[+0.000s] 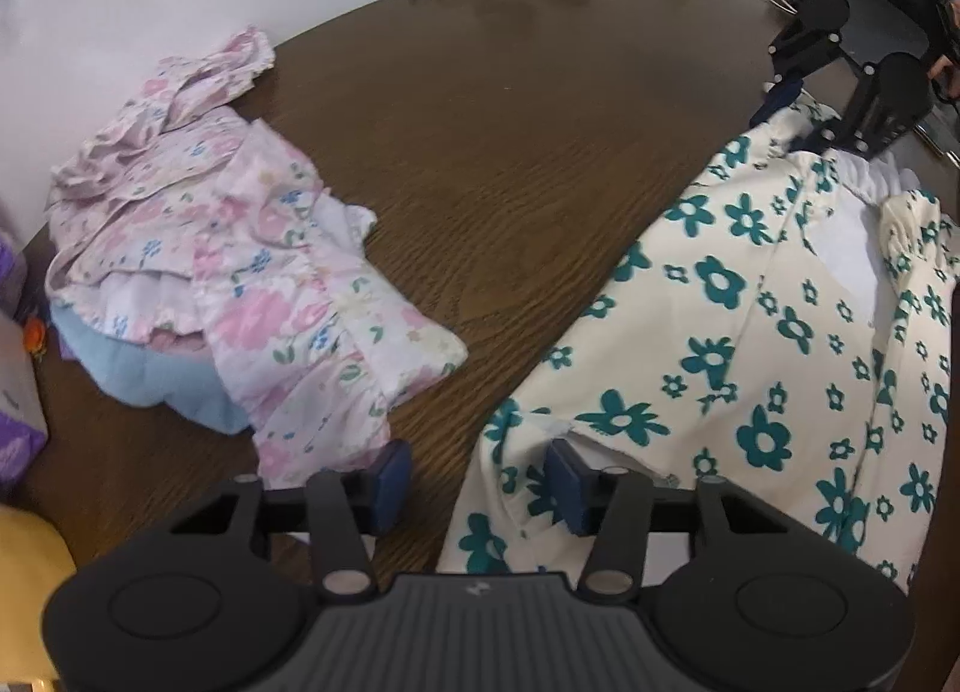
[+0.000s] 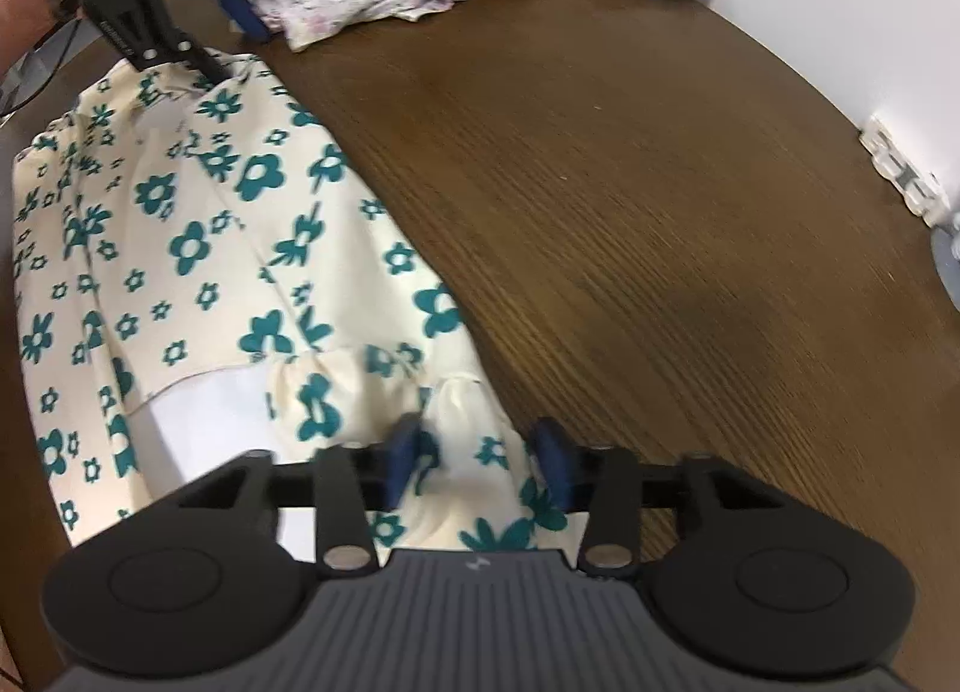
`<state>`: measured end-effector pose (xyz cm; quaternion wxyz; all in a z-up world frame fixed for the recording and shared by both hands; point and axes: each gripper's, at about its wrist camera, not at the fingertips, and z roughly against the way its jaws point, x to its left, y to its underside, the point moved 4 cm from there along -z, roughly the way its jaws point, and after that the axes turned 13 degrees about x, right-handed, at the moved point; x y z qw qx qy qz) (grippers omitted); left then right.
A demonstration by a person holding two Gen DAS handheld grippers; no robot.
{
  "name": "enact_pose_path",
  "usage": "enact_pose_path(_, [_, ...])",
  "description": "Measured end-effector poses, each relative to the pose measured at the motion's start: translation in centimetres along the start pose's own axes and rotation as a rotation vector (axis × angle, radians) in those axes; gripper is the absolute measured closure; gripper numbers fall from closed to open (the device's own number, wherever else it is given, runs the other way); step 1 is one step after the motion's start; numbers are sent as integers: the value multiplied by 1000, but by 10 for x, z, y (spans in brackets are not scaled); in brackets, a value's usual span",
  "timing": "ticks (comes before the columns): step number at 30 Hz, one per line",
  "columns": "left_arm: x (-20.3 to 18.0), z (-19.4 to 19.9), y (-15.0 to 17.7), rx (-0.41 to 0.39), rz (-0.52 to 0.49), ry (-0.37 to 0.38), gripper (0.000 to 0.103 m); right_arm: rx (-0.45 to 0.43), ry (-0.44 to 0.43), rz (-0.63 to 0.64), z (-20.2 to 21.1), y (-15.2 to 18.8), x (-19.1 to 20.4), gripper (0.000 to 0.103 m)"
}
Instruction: Fold clothes
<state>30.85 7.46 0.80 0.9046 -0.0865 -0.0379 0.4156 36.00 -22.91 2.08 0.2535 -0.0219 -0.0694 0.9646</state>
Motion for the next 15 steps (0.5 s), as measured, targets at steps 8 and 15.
enact_pose_path(8, [-44, 12, 15, -72, -89, -170, 97, -14, 98, 71, 4, 2, 19, 93])
enact_pose_path(15, [-86, 26, 33, -145, -160, -396, 98, -115, 350, 159, 23, 20, 54, 96])
